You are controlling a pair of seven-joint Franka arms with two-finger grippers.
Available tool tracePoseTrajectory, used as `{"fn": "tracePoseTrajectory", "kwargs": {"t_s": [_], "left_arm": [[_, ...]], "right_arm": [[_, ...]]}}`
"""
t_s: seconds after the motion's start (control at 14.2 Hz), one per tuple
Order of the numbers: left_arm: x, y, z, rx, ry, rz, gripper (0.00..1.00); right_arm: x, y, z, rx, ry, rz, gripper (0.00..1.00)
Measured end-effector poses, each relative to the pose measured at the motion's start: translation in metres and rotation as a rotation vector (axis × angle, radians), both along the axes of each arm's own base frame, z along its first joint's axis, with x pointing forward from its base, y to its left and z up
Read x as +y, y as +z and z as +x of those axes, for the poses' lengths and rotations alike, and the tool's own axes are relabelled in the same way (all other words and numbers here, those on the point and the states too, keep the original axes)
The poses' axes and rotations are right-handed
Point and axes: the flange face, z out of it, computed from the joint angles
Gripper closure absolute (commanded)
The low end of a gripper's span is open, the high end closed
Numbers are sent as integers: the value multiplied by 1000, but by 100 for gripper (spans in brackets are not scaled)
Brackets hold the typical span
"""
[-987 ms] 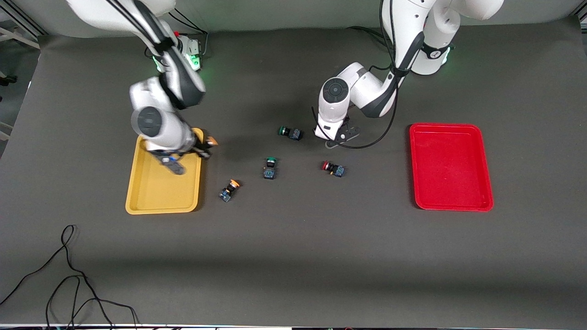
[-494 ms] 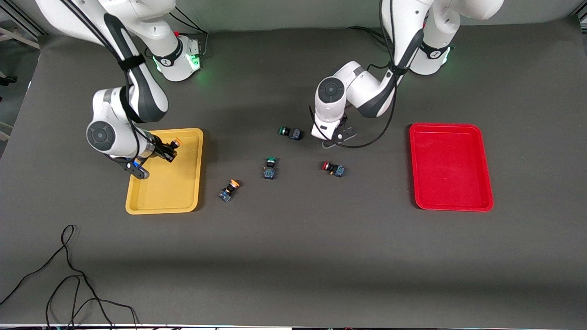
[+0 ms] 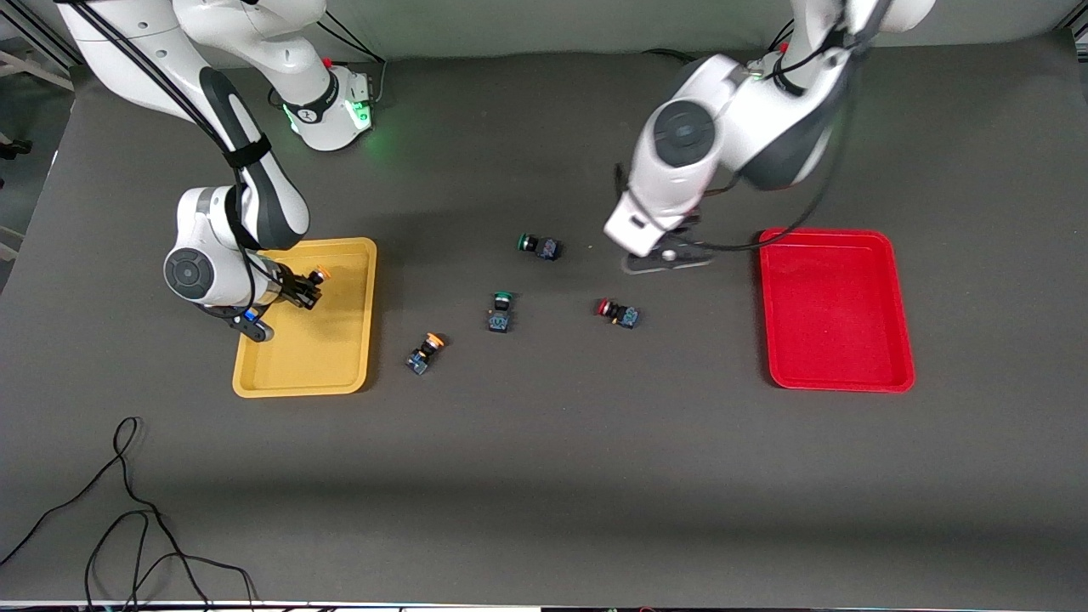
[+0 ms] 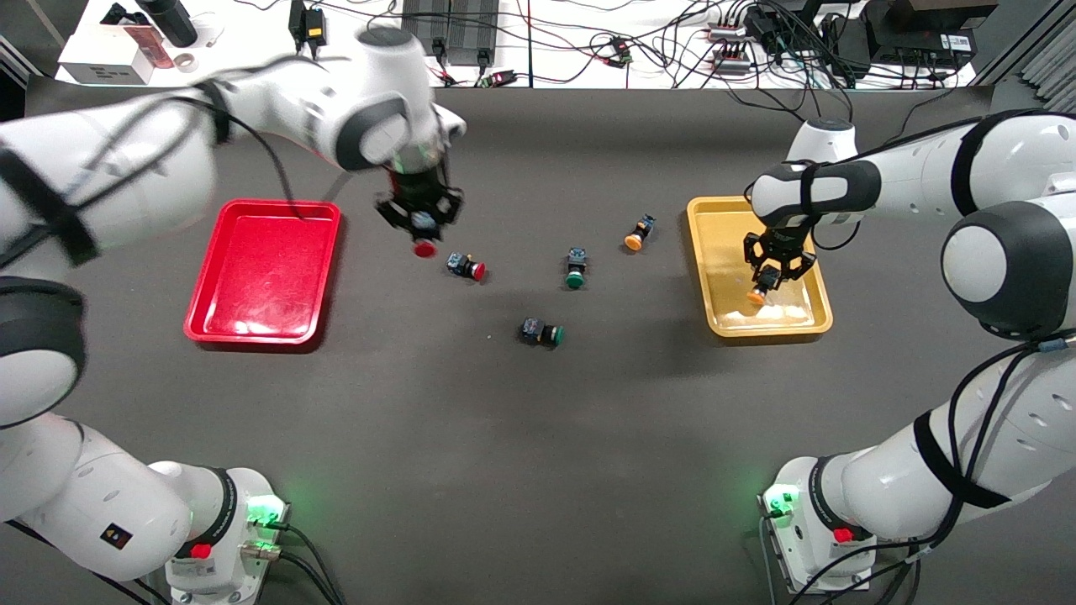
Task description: Place red and yellow buttons in trays
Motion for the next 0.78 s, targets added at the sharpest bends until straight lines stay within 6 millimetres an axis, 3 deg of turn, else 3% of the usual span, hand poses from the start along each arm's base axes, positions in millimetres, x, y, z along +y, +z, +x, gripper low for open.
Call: {"fn": "tracePoseTrajectory", "kwargs": {"t_s": [0.14,0.35,0.56,0.71,0.78], "left_arm": [[66,10,22,35,-38,-10,85],[164,-12,46,51,-53,9,85],[236,-60,56,-3,-79,25,84],[267,-109,57,-52,-92,42,82],[277,-137,57,-73,-94,43,79]], "right_arm": [[2,17,9,-35,3,7,0],[20,76,35,-130,30,31,0],[69,135,70,-242,76,91,0],[108,149,91,-279,57,147,0],[126,146,100,-280,36,158,0]]}}
